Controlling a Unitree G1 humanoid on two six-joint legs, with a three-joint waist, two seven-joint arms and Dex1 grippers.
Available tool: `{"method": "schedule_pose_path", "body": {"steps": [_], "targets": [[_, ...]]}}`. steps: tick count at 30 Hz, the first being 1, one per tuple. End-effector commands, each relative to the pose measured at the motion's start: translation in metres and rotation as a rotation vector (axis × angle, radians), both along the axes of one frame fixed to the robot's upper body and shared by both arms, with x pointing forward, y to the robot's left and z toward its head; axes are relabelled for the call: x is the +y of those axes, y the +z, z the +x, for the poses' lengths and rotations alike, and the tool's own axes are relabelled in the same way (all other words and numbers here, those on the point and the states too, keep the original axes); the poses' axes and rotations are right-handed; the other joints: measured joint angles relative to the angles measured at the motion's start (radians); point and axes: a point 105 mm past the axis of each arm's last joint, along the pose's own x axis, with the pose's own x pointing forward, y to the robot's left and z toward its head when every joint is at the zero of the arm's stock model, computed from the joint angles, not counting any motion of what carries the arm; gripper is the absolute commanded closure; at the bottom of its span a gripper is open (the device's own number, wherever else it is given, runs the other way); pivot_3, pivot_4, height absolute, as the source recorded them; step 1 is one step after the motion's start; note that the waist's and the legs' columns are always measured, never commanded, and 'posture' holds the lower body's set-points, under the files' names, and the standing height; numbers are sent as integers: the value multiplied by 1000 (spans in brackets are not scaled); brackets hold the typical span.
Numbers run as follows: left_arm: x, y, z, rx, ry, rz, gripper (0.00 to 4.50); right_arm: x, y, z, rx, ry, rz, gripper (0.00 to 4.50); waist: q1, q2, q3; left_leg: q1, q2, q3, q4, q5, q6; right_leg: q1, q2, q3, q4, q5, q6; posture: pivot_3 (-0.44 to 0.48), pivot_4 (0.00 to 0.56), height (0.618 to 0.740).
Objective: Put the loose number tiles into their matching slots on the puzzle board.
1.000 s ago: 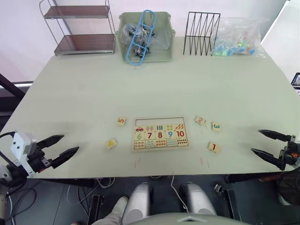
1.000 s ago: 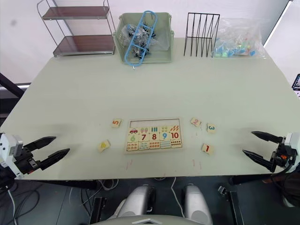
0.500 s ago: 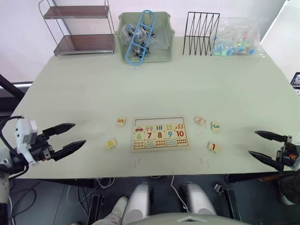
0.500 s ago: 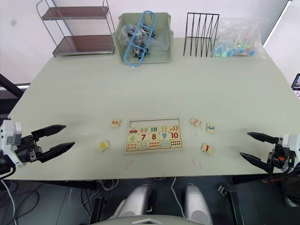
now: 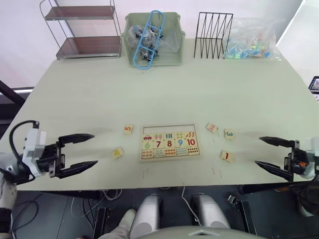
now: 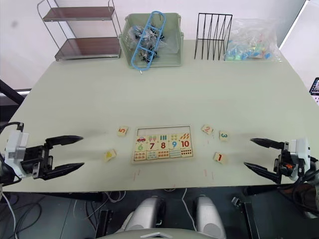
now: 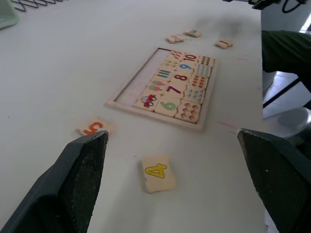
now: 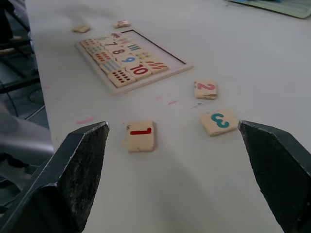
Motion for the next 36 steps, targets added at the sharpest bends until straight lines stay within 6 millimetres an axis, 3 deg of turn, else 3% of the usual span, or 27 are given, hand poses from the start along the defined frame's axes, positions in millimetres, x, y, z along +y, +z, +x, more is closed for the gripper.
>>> {"method": "schedule_pose_path", "body": {"steps": [1,7,10,18,31,36], "targets": [[-11,11,-7,-62,-87,-13,0,11,6,0,-25,32,-14,40,1,0,0,0,0,0,0,0,0,0,0,0,0,0,0,0,150,739],[-18,12,-20,-72,-120,-24,0,29,-6,5,19,6,-79,40,2,0,0,0,0,0,0,0,0,0,2,0,0,0,0,0,150,739],[-20,12,-23,-75,-125,-28,0,43,-23,4,53,-34,-149,40,3,0,0,0,0,0,0,0,0,0,2,0,0,0,0,0,150,739],[-23,13,-23,-86,-138,-34,0,63,-33,2,74,-78,-193,40,2,0,0,-1,0,1,1,0,0,-1,3,0,0,0,0,0,150,739],[-26,16,-19,-93,-154,-30,0,61,-45,5,97,-128,-265,40,2,0,0,-1,0,1,1,0,0,-1,3,0,0,-1,0,0,150,739],[-27,17,-17,-92,-161,-32,0,58,-46,4,108,-134,-280,2407,2,0,0,-1,0,1,1,0,0,-1,3,0,0,-1,0,0,150,739]]}}
